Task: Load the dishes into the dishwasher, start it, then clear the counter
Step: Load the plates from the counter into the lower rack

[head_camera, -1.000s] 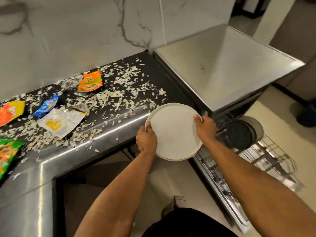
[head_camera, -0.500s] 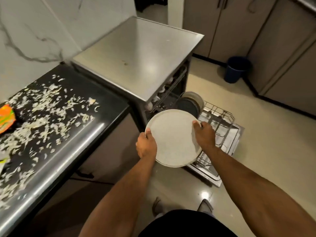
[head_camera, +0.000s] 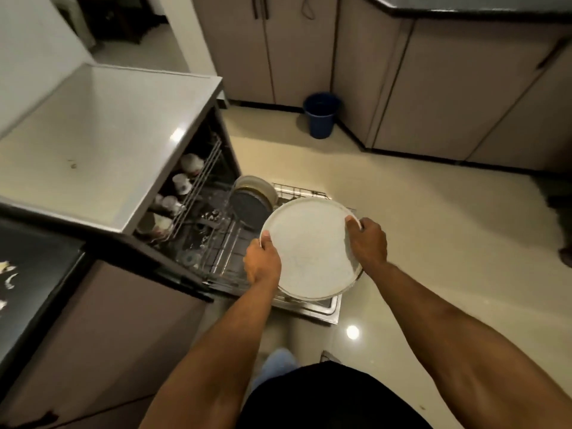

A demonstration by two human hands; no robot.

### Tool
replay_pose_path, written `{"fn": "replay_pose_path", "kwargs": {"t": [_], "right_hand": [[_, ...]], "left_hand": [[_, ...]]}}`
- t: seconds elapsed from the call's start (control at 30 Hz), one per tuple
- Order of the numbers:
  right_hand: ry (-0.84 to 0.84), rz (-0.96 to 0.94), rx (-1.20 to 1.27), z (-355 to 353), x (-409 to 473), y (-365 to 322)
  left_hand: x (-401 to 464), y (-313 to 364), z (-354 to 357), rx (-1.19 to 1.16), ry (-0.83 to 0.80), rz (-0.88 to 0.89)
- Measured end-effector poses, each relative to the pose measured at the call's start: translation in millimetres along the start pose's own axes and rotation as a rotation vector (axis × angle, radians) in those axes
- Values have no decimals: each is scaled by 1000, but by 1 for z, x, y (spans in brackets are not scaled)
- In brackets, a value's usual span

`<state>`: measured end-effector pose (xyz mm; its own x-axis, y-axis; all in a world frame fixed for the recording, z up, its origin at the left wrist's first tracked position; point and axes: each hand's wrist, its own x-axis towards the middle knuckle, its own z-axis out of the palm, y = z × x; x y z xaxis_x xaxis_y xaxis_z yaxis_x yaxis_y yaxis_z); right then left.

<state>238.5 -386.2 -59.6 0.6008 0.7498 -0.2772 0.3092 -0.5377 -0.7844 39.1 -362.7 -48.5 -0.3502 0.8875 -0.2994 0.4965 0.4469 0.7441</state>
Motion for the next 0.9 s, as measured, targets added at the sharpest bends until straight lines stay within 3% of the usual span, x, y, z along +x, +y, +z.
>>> {"fn": "replay_pose_path", "kwargs": {"t": [0.4, 0.6, 0.9], "right_hand": [[279, 189, 16, -118, 81, 55], [350, 247, 4, -156, 136, 62], [313, 250, -73, -194, 268, 39]], "left_hand": [[-14, 101, 145, 23, -301, 156], [-2, 143, 214, 47, -351, 176], [44, 221, 311, 73, -336, 135]]}}
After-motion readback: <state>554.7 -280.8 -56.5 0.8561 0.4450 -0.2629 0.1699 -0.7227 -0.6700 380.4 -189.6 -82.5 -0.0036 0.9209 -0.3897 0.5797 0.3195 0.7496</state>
